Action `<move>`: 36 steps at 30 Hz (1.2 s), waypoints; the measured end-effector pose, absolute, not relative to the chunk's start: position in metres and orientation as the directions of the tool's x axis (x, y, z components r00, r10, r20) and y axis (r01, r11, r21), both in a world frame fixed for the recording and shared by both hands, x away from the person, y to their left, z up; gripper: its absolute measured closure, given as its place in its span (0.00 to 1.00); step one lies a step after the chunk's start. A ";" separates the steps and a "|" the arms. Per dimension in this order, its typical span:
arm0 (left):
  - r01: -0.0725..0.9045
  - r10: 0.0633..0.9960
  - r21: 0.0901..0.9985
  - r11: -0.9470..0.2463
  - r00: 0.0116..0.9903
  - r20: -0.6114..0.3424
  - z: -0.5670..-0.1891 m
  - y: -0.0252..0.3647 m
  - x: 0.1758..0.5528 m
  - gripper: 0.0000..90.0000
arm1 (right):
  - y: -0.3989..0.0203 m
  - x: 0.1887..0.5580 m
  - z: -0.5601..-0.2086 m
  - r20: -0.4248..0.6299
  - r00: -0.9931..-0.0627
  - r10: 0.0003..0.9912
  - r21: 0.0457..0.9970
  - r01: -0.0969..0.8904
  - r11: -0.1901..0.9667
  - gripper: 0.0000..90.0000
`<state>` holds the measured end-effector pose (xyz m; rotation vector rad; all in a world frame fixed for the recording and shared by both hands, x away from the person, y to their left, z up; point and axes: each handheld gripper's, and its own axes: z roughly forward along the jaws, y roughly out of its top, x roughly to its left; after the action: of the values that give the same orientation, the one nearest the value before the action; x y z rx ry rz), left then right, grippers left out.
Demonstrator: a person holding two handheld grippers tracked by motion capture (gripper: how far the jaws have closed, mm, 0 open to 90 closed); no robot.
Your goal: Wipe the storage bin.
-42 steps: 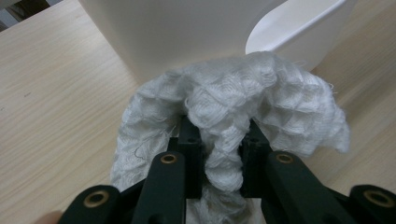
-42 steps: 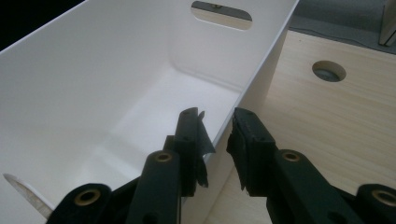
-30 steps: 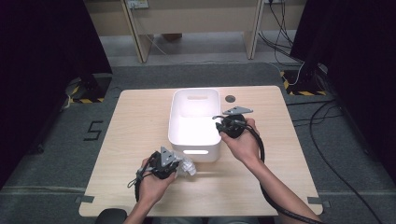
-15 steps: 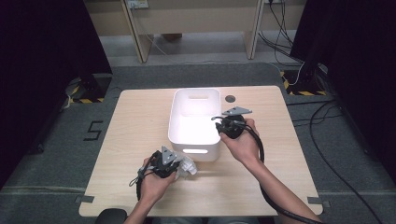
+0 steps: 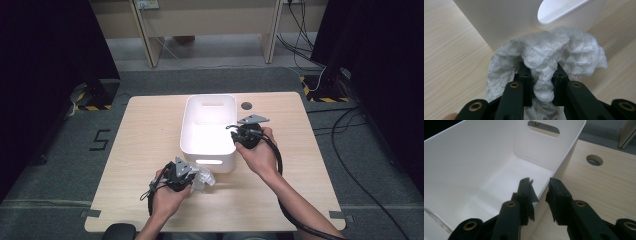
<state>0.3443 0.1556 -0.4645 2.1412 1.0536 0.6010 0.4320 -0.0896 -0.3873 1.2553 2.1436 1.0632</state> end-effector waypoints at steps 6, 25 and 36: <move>0.503 0.818 0.745 -0.439 0.566 0.100 -0.461 0.154 0.343 0.84 | -0.089 0.432 -0.387 0.009 -0.495 0.869 0.792 0.534 0.295 0.80; 0.452 0.820 0.797 -0.400 0.566 0.090 -0.437 0.152 0.338 0.84 | -0.087 0.432 -0.387 0.014 -0.501 0.865 0.792 0.533 0.296 0.79; 0.432 0.823 0.814 -0.388 0.560 0.095 -0.425 0.152 0.338 0.84 | -0.086 0.431 -0.388 0.012 -0.504 0.864 0.795 0.529 0.297 0.79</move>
<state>0.3376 0.1517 -0.4253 2.0210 1.0065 0.6433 0.4313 -0.0862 -0.3877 1.2442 2.1503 1.0727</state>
